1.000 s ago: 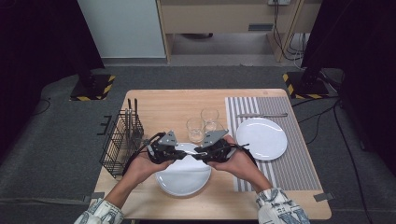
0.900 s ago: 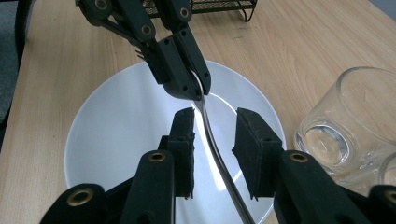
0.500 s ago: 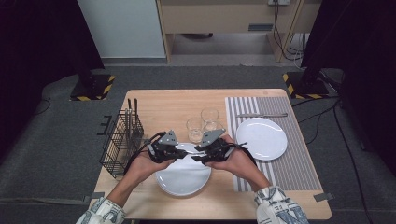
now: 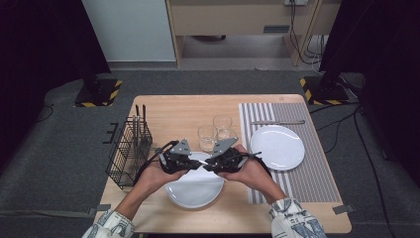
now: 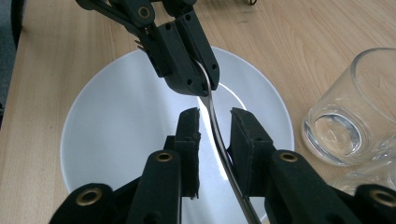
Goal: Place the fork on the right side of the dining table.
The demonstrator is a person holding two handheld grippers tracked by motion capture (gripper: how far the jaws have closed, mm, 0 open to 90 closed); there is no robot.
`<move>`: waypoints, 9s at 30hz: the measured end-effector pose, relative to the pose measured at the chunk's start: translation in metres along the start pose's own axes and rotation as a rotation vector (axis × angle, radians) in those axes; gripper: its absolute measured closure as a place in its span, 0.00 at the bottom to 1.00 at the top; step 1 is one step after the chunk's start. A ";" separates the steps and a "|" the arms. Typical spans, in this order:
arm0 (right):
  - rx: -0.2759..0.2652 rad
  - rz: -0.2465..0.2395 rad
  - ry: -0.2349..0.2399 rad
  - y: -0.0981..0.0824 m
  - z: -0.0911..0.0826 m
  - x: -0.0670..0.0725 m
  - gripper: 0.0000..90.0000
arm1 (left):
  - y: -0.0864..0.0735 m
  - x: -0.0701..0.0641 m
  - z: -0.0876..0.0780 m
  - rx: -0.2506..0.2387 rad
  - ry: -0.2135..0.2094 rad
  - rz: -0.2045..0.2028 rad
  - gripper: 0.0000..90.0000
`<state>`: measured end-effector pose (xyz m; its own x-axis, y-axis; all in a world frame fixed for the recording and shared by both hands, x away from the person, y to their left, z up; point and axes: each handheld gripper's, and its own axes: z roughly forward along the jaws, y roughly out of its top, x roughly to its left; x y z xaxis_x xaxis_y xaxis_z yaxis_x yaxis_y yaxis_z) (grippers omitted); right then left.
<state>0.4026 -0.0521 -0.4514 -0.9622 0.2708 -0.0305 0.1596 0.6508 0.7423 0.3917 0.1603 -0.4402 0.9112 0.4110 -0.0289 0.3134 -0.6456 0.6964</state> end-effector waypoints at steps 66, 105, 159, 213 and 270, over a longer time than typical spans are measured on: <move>0.021 0.068 -0.084 -0.019 -0.004 -0.005 0.97 | -0.032 -0.009 0.020 -0.145 0.224 -0.070 0.08; -0.109 0.164 -0.192 -0.057 -0.037 -0.012 0.97 | -0.056 -0.027 0.038 -0.164 0.293 -0.076 0.05; 0.036 0.294 -0.360 -0.154 -0.087 -0.019 0.96 | -0.068 -0.040 0.028 -0.156 0.320 -0.060 0.05; 0.039 0.231 -0.445 -0.145 -0.064 -0.007 0.66 | -0.068 -0.039 0.030 -0.148 0.329 -0.046 0.06; 0.029 0.218 -0.349 -0.150 -0.064 0.000 0.84 | -0.067 -0.041 0.031 -0.143 0.317 -0.035 0.06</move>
<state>0.3643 -0.1948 -0.5195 -0.7731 0.6257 -0.1037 0.3623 0.5700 0.7374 0.3415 0.1673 -0.5079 0.7647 0.6258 0.1539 0.2821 -0.5398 0.7931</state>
